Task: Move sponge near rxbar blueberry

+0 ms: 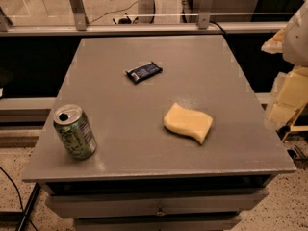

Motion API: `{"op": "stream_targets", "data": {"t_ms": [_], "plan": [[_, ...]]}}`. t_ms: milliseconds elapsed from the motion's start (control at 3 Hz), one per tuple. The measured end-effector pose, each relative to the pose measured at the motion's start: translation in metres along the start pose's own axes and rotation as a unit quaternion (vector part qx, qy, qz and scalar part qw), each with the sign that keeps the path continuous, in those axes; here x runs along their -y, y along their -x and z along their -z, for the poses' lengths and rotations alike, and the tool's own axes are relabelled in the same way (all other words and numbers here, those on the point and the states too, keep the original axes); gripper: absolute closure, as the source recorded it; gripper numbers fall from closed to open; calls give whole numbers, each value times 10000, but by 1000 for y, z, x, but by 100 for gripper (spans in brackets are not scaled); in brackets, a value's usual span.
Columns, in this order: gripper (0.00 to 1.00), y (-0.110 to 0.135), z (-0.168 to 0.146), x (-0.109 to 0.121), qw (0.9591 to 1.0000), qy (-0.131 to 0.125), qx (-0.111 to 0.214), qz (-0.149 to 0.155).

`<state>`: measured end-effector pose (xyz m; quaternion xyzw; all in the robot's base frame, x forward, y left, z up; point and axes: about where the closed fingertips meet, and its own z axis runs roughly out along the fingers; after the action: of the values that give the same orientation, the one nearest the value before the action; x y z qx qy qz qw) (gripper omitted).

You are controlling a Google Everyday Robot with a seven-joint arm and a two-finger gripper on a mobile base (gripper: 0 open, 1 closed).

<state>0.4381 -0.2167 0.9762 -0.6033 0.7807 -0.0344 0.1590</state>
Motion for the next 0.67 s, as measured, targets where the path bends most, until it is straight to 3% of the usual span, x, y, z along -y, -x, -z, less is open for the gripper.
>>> {"op": "stream_targets", "data": {"t_ms": [333,667], "plan": [[0,0,-3,1,10000,0,27,-21],[0,12,-42,6,9997,18,98,-207]]}}
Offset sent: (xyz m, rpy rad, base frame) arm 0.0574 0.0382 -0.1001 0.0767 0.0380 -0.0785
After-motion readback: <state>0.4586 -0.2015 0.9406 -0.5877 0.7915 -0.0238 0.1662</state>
